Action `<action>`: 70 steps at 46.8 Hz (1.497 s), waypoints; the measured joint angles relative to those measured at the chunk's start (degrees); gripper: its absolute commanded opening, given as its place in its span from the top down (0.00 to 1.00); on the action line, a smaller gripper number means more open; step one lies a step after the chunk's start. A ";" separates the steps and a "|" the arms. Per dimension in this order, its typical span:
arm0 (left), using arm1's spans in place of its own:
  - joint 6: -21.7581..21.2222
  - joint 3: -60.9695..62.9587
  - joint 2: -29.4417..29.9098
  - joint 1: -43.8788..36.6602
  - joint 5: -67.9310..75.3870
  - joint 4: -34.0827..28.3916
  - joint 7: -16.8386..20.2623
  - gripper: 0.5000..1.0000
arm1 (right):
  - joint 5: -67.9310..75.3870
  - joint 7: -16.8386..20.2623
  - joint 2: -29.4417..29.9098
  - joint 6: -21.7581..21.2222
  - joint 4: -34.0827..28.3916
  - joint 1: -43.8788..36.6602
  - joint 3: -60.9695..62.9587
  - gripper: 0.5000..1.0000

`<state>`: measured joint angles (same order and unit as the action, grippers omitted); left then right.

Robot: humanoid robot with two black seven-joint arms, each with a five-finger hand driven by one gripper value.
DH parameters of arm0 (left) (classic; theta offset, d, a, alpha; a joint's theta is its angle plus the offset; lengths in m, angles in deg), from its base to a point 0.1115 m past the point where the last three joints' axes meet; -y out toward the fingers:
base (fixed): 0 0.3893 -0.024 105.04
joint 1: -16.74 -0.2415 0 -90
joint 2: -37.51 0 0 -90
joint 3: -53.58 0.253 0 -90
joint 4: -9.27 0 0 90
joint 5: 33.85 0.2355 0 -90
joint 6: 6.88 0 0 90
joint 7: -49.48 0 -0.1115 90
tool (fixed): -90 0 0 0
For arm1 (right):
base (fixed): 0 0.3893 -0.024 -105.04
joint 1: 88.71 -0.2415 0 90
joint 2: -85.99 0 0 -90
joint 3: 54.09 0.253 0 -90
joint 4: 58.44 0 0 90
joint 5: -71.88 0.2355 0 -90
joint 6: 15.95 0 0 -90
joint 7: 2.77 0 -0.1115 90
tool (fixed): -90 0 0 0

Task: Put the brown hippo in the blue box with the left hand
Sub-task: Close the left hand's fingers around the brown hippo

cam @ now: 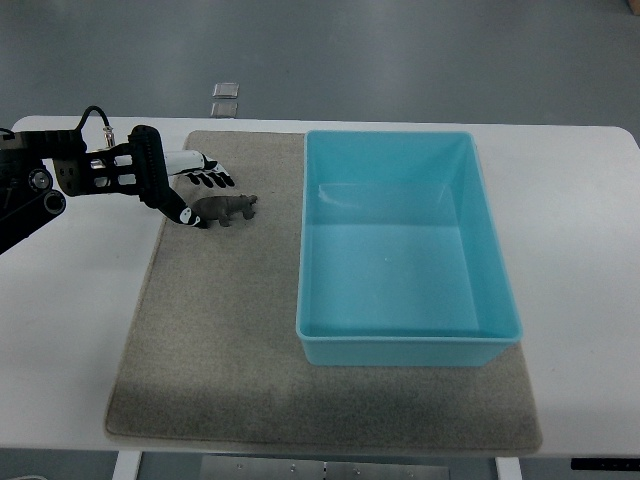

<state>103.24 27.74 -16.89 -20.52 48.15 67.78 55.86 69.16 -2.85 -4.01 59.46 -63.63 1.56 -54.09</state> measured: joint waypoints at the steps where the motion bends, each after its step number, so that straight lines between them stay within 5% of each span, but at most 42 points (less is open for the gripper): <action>1: 0.00 0.00 0.00 0.00 0.00 0.00 -0.21 0.44 | 0.00 0.00 0.00 0.00 0.00 0.00 0.00 0.13; 25: 0.12 -0.02 -0.18 0.00 0.18 0.65 -0.40 0.59 | 0.00 0.00 0.00 0.00 0.00 0.00 0.00 0.13; 34: 0.18 0.22 -0.18 0.00 0.18 0.99 -0.41 0.74 | 0.00 0.00 0.00 0.00 0.00 0.00 0.00 0.13; 62: 0.00 0.35 -0.09 0.51 0.10 0.91 -0.41 0.89 | 0.00 -0.03 0.00 0.00 0.00 0.00 0.00 0.13; 66: -0.08 0.29 -0.09 0.52 0.10 0.90 -0.41 1.00 | 0.00 -0.02 0.00 0.00 0.00 0.00 0.00 0.13; 70: -0.08 0.27 -0.09 0.52 0.10 0.90 -0.40 1.00 | 0.00 -0.02 0.00 0.00 0.00 0.00 0.00 0.13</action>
<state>103.16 28.01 -16.98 -20.00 48.25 68.68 55.45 69.16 -2.87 -4.01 59.46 -63.63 1.56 -54.09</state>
